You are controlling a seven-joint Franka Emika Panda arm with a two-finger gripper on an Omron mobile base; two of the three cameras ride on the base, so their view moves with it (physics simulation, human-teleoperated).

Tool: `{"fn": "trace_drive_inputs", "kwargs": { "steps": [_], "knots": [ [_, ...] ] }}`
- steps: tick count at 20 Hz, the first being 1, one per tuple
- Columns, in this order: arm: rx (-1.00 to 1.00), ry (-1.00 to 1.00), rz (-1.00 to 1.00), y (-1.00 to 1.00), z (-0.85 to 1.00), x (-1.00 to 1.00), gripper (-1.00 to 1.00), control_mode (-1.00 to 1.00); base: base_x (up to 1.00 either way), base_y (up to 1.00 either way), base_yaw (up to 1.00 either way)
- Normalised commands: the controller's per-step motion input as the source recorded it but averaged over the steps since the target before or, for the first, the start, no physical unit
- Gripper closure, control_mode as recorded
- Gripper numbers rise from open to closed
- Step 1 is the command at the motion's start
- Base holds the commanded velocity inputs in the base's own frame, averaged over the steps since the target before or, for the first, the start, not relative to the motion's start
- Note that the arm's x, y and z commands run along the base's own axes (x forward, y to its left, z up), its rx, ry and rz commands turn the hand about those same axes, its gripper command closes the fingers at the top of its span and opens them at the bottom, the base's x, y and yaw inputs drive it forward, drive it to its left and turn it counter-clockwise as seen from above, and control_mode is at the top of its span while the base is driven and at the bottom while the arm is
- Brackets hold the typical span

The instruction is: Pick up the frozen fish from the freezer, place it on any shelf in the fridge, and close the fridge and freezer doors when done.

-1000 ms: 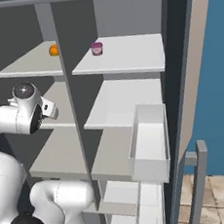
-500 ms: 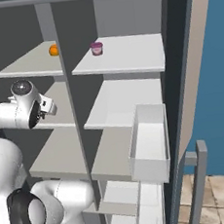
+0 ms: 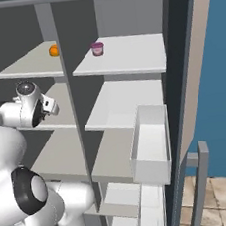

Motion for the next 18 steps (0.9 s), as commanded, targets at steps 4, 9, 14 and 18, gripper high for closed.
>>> {"fn": "trace_drive_inputs", "kwargs": {
  "steps": [4, 9, 14, 18],
  "knots": [
    [-0.02, 0.06, 0.0, 0.01, -0.36, 0.41, -1.0, -1.0, 0.0, 0.0, 0.0],
    [0.0, 0.08, 0.0, 0.03, -0.18, 0.49, -1.0, -1.0, 0.0, 0.0, 0.0],
    [0.0, 0.09, -0.02, 0.16, 0.0, 0.28, -1.0, -1.0, 0.0, 0.0, 0.0],
    [-0.02, 0.05, 0.0, 0.22, 0.0, 0.06, -1.0, -1.0, 0.0, 0.0, 0.0]
  ]
}}
